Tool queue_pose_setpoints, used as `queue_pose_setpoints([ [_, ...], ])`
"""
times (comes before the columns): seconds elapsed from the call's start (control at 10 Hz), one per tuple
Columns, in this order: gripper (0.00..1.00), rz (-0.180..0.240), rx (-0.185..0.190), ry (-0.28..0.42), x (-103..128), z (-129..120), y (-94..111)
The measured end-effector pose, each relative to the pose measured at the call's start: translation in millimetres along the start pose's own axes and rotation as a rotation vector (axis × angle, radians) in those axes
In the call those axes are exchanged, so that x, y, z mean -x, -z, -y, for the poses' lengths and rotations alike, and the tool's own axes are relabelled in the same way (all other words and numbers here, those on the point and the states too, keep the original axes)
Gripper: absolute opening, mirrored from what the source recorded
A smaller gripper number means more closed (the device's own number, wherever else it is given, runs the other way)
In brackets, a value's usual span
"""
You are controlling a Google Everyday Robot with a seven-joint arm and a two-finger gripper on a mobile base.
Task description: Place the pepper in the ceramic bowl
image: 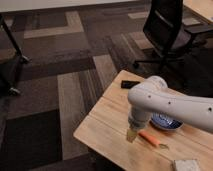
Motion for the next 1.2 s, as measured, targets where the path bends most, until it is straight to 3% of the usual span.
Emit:
queue_pose_setpoints([
  [0.1, 0.65, 0.027, 0.0, 0.005, -7, 8, -11],
  [0.4, 0.65, 0.041, -0.005, 0.014, -18, 21, -30],
  [0.7, 0.65, 0.009, -0.031, 0.05, -29, 33, -50],
  [1.2, 0.65, -0.048, -0.031, 0.163, -42, 45, -73],
])
